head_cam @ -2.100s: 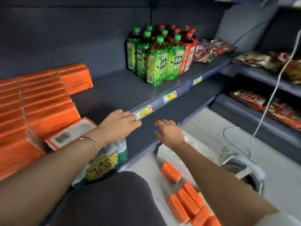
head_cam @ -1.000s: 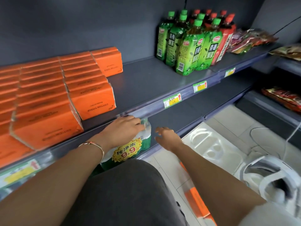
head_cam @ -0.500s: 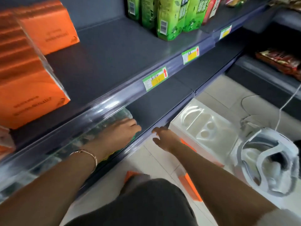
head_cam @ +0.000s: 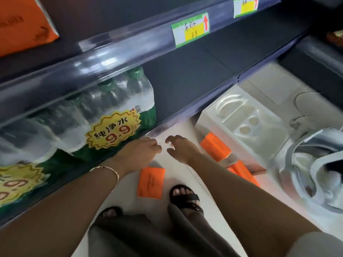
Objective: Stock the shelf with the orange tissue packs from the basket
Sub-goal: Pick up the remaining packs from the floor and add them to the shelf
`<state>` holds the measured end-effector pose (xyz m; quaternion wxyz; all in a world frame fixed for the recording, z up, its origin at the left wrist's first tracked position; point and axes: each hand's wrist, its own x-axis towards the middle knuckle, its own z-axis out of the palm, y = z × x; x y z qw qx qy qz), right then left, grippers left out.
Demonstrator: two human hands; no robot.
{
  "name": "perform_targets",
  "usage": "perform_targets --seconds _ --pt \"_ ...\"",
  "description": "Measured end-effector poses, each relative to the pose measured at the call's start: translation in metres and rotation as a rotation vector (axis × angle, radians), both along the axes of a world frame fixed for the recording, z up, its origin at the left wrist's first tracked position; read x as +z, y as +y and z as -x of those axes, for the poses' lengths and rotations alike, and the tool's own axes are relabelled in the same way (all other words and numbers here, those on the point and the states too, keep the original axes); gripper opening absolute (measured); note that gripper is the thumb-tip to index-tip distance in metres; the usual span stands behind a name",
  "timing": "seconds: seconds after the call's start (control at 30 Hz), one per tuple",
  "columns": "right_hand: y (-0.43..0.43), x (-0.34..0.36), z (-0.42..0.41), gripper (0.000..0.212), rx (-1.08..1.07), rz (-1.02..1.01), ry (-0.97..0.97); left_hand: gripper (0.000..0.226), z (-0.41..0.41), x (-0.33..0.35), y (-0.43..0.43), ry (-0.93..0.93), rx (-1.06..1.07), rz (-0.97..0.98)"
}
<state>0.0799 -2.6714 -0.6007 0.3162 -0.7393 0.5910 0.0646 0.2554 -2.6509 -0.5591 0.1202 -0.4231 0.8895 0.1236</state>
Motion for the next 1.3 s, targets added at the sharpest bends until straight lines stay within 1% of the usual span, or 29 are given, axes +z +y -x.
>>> perform_targets --seconds 0.1,0.17,0.23,0.53,0.63,0.7,0.87,0.97,1.0,1.07,1.13,1.17,1.2,1.23,1.3 --pt "0.013 0.003 0.008 0.038 0.014 0.015 -0.008 0.029 0.005 -0.004 0.015 0.001 0.095 -0.032" --pt "0.019 0.004 0.013 0.038 0.018 0.000 -0.010 0.026 0.007 -0.009 0.023 -0.050 0.141 -0.097" --pt "0.021 0.002 0.016 0.039 0.025 -0.031 0.001 0.028 0.006 -0.016 0.028 -0.092 0.190 -0.155" --pt "0.007 -0.030 -0.007 0.042 0.090 -0.207 0.066 0.051 0.004 -0.077 0.025 -0.152 0.395 -0.367" --pt "0.004 -0.042 -0.004 0.042 0.081 -0.227 0.079 0.067 0.017 -0.097 0.021 -0.171 0.400 -0.436" --pt "0.003 -0.049 0.000 0.042 0.070 -0.226 0.078 0.071 0.024 -0.108 0.019 -0.189 0.385 -0.465" --pt "0.009 -0.058 0.004 0.041 0.066 -0.239 0.074 0.062 0.029 -0.124 0.024 -0.229 0.390 -0.466" --pt "0.014 -0.056 0.004 0.040 0.028 -0.239 0.042 0.036 0.027 -0.127 0.027 -0.199 0.441 -0.425" --pt "0.016 -0.056 0.004 0.039 0.014 -0.243 0.029 0.032 0.026 -0.125 0.027 -0.200 0.444 -0.408" --pt "0.020 -0.057 0.006 0.040 -0.002 -0.255 0.012 0.030 0.024 -0.123 0.026 -0.207 0.437 -0.402" --pt "0.024 -0.058 0.008 0.046 -0.033 -0.295 -0.019 0.028 0.020 -0.117 0.024 -0.146 0.454 -0.430" --pt "0.026 -0.058 0.010 0.053 -0.054 -0.339 -0.050 0.025 0.017 -0.113 0.023 -0.070 0.484 -0.460" --pt "0.028 -0.057 0.013 0.062 -0.071 -0.395 -0.087 0.022 0.013 -0.110 0.022 0.037 0.521 -0.495" --pt "0.031 -0.056 0.015 0.072 -0.088 -0.454 -0.123 0.024 0.008 -0.108 0.021 0.166 0.564 -0.523" --pt "0.036 -0.054 0.019 0.084 -0.118 -0.527 -0.173 0.037 0.002 -0.099 0.021 0.396 0.625 -0.566"
